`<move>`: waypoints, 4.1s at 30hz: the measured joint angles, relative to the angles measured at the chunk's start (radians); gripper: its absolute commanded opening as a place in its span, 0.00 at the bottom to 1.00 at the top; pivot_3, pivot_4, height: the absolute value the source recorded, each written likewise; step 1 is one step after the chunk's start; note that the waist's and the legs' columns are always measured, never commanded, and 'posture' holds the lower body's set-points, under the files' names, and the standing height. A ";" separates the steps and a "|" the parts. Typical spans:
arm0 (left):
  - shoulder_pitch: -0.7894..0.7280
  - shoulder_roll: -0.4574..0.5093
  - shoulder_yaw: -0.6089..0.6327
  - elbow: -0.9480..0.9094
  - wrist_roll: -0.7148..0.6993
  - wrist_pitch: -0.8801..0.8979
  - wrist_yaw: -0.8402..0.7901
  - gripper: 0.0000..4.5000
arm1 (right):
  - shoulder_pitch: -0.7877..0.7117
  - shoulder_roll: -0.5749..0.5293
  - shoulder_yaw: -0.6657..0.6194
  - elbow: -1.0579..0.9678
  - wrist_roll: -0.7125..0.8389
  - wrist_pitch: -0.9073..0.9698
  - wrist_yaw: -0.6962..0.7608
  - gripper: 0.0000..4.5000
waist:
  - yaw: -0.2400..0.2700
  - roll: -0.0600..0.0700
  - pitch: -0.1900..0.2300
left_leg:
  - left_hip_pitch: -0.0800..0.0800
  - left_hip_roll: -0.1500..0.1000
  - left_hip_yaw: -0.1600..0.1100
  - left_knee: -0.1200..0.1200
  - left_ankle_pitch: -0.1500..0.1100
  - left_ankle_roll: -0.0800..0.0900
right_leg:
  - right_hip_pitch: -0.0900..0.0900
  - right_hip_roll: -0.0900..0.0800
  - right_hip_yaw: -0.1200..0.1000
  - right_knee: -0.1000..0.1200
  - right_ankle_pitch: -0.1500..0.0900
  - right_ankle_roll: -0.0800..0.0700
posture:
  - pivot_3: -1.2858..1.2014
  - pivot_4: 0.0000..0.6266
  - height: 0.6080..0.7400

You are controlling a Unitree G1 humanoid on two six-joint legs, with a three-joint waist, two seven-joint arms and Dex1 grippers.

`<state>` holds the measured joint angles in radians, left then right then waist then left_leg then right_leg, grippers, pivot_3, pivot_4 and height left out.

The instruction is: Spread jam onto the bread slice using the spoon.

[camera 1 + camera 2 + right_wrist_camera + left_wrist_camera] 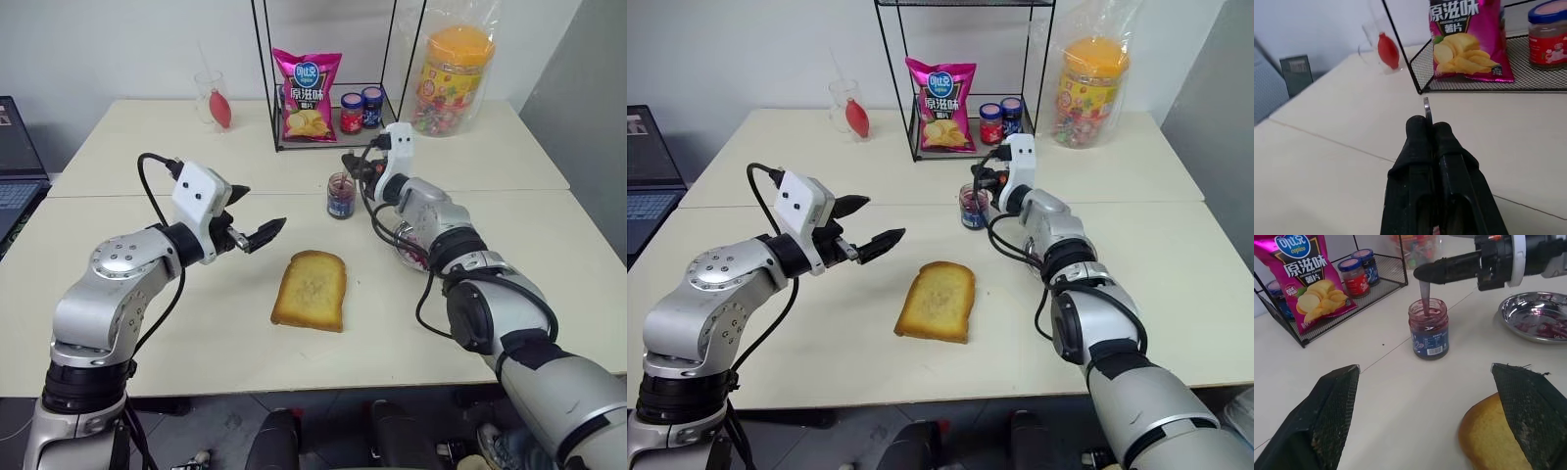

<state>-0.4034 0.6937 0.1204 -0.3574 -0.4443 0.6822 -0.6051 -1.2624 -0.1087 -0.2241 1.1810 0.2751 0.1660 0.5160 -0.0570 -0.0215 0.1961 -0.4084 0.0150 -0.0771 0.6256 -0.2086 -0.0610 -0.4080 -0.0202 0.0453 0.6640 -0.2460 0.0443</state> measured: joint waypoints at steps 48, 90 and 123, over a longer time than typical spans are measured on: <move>-0.016 -0.011 -0.038 0.047 0.030 -0.040 -0.019 1.00 | -0.020 -0.007 -0.177 -0.022 0.140 0.141 -0.080 0.00 | 0.000 0.000 0.000 | 0.000 0.000 0.000 0.000 0.000 0.000 | 0.000 0.000 0.000 0.000 0.000 0.000 | 0.52 0.24 1.00; -0.044 -0.033 -0.055 0.071 0.050 -0.060 -0.043 1.00 | -0.020 -0.040 -0.346 -0.059 0.313 0.314 -0.240 0.00 | 0.000 0.000 0.000 | 0.000 0.000 0.000 0.000 0.000 0.000 | 0.000 0.000 0.000 -0.001 0.000 0.000 | 0.52 0.24 1.00; 0.091 -0.005 0.034 -0.066 -0.042 -0.054 -0.092 1.00 | 0.166 0.090 -0.328 -0.752 0.606 0.749 -0.394 0.00 | -0.003 0.000 0.000 | -0.001 0.001 0.000 -0.003 0.000 0.000 | -0.001 0.000 0.000 0.000 -0.001 -0.002 | 0.52 0.24 1.00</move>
<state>-0.3120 0.6890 0.1544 -0.4238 -0.4859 0.6284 -0.6968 -1.0961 -0.0190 -0.5523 0.4286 0.8809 0.9152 0.1217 -0.0599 -0.0211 0.1962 -0.4092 0.0160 -0.0773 0.6227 -0.2087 -0.0608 -0.4095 -0.0199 0.0448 0.6644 -0.2474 0.0426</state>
